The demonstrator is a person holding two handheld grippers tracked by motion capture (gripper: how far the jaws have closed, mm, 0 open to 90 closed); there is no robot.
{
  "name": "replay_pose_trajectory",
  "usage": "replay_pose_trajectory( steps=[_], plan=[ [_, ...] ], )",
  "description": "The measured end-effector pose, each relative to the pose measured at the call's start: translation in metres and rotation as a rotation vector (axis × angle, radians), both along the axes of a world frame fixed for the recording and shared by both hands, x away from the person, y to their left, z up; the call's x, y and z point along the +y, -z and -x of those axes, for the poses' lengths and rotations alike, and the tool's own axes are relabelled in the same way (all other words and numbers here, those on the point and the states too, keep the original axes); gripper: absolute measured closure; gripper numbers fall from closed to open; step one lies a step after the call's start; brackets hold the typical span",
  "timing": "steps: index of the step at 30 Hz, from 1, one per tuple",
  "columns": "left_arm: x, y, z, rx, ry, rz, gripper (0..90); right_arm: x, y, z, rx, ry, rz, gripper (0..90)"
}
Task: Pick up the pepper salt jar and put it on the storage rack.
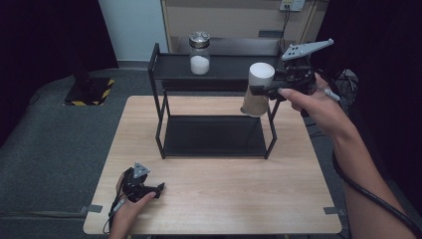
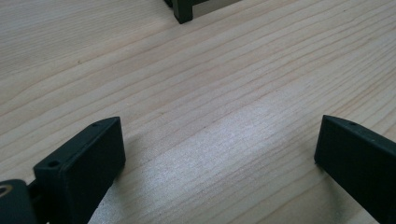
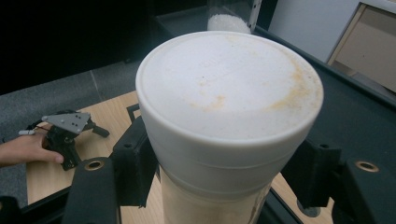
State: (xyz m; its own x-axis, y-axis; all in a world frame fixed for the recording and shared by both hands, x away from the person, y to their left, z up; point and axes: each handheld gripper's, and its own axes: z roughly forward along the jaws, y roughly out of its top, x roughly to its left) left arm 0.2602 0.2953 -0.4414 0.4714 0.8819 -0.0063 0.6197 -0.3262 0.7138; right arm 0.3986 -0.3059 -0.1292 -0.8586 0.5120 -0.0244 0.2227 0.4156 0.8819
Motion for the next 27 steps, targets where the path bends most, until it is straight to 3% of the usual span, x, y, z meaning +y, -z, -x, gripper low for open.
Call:
replay_pose_trajectory(
  steps=[19,27],
  plan=[
    [0.000,0.000,0.000,0.000,0.000,0.000,0.7,0.008,-0.028,-0.011,-0.008,-0.006,-0.012,35.3],
    [0.000,0.000,0.000,0.000,0.000,0.000,0.7,0.014,-0.032,-0.016,-0.005,-0.010,-0.012,35.4]
  ],
)
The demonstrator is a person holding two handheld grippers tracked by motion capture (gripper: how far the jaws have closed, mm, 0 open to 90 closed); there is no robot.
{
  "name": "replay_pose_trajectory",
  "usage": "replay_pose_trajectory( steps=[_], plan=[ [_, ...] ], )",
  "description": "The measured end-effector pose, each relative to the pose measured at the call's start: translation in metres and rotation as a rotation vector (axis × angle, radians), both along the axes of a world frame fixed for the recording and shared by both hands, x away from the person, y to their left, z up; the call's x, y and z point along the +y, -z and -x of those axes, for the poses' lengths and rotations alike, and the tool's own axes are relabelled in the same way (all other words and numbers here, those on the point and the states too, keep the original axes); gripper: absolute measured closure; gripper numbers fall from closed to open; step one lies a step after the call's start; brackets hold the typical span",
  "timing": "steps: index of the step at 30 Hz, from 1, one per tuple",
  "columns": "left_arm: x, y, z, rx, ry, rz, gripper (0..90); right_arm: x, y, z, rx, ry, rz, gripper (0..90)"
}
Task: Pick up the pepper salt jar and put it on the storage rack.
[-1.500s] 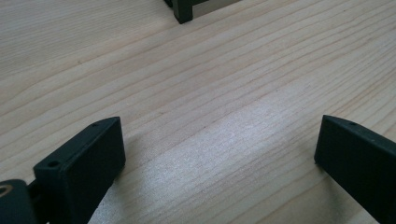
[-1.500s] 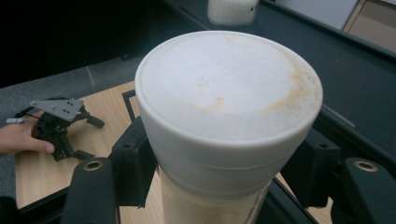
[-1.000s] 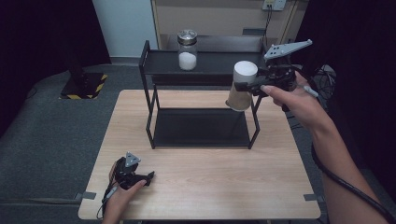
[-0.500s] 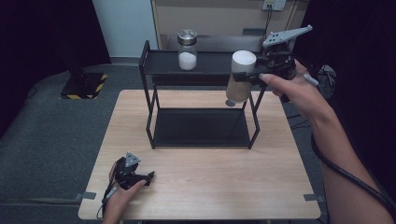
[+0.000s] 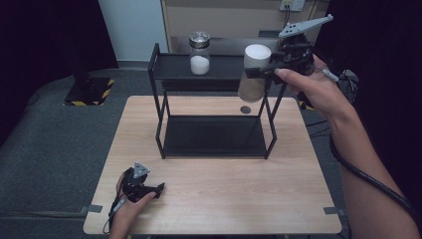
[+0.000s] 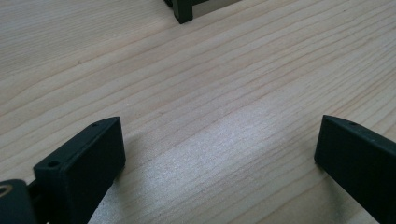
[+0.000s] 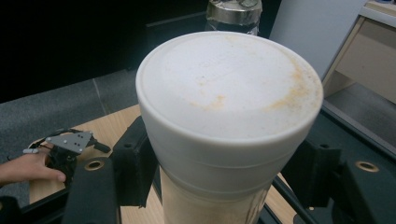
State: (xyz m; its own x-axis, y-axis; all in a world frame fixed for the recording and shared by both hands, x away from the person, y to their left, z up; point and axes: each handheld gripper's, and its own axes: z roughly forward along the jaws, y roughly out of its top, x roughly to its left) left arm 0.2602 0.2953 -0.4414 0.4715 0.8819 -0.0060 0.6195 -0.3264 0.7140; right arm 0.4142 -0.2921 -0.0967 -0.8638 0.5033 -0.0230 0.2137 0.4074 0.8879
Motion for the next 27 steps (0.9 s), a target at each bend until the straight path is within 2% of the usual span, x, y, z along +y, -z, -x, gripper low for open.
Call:
replay_pose_trajectory(
  steps=[8,27],
  plan=[
    [0.000,0.000,0.000,0.000,0.000,0.000,0.7,0.004,-0.008,-0.005,-0.012,0.003,0.000,35.4],
    [0.000,0.000,0.000,0.000,0.000,0.000,0.7,0.006,-0.021,-0.016,-0.031,0.052,0.004,35.4]
  ],
)
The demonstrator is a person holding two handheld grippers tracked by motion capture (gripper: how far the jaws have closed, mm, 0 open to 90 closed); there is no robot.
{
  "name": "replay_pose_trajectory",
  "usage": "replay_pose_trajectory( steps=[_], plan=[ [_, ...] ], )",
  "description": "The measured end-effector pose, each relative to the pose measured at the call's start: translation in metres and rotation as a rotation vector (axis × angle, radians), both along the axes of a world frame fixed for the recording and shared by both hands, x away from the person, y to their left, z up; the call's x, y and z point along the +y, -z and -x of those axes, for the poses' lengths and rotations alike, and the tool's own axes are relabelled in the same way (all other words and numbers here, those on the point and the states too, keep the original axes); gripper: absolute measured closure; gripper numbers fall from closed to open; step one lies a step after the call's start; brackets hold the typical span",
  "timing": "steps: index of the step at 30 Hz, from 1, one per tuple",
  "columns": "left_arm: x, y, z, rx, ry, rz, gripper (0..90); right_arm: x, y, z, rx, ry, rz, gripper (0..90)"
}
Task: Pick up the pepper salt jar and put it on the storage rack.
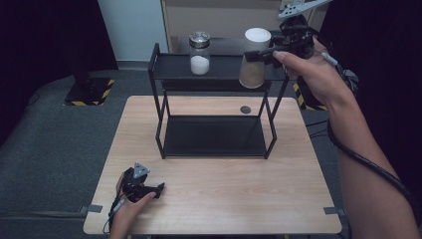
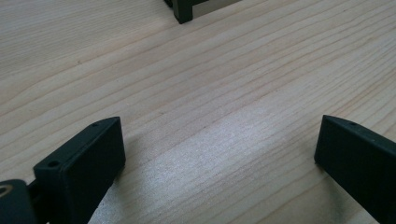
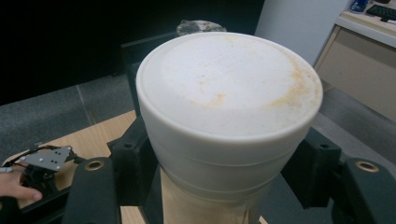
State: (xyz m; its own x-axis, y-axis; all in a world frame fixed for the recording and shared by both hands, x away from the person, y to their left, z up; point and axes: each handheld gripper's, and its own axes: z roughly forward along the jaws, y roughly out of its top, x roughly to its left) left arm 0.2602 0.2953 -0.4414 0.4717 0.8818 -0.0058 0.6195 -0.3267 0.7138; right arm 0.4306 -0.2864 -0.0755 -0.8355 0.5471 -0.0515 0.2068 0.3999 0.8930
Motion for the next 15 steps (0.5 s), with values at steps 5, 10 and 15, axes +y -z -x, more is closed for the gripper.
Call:
replay_pose_trajectory(
  steps=[5,10,15],
  plan=[
    [0.000,0.000,0.000,0.000,0.000,0.000,0.7,0.002,-0.001,-0.004,0.002,0.017,-0.004,35.4],
    [0.000,0.000,0.000,0.000,0.000,0.000,0.7,0.003,0.000,-0.011,0.003,0.033,-0.004,35.4],
    [0.000,0.000,0.000,0.000,0.000,0.000,0.7,0.004,0.000,-0.020,0.008,0.044,-0.005,35.3]
  ],
)
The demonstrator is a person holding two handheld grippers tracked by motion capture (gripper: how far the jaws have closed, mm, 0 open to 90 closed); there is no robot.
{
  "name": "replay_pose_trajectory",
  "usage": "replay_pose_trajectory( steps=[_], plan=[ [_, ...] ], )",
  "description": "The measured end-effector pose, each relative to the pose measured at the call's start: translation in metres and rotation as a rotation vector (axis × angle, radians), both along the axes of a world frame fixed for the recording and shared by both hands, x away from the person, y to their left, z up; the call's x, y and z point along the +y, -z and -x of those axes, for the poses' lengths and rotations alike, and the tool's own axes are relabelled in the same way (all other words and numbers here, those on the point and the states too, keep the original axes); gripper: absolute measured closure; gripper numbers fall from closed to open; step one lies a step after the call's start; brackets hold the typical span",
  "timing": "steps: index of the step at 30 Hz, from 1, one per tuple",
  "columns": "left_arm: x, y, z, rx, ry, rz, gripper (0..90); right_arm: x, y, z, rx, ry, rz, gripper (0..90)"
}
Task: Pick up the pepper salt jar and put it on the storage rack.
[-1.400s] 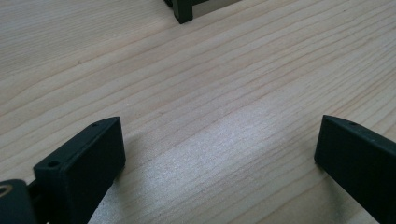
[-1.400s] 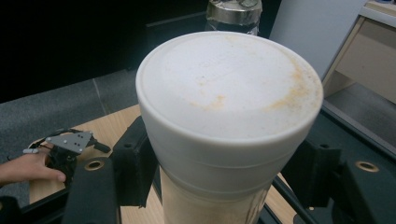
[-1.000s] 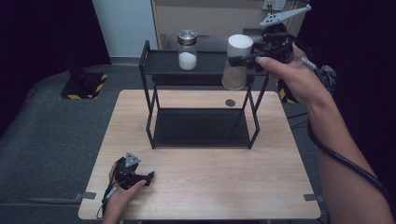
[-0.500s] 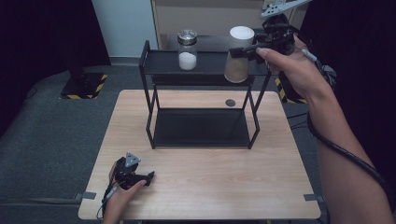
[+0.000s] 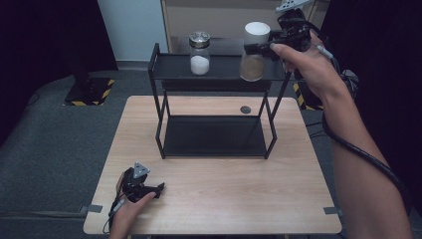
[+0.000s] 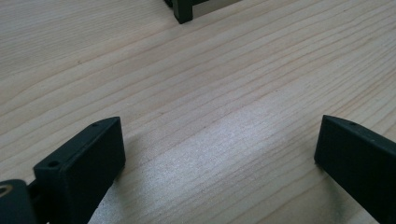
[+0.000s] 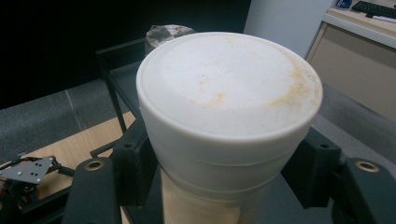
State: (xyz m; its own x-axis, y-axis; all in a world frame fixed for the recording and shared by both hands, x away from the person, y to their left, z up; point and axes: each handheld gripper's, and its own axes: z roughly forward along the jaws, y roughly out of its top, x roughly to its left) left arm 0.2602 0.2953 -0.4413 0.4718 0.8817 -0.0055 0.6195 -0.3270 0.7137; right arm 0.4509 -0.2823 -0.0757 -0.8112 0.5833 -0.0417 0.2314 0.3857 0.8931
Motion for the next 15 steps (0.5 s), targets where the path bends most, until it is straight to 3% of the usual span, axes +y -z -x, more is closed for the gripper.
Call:
replay_pose_trajectory(
  steps=[15],
  plan=[
    [0.000,0.000,0.000,0.001,0.001,-0.001,0.7,0.011,0.009,-0.024,0.010,0.027,-0.010,35.3]
  ],
)
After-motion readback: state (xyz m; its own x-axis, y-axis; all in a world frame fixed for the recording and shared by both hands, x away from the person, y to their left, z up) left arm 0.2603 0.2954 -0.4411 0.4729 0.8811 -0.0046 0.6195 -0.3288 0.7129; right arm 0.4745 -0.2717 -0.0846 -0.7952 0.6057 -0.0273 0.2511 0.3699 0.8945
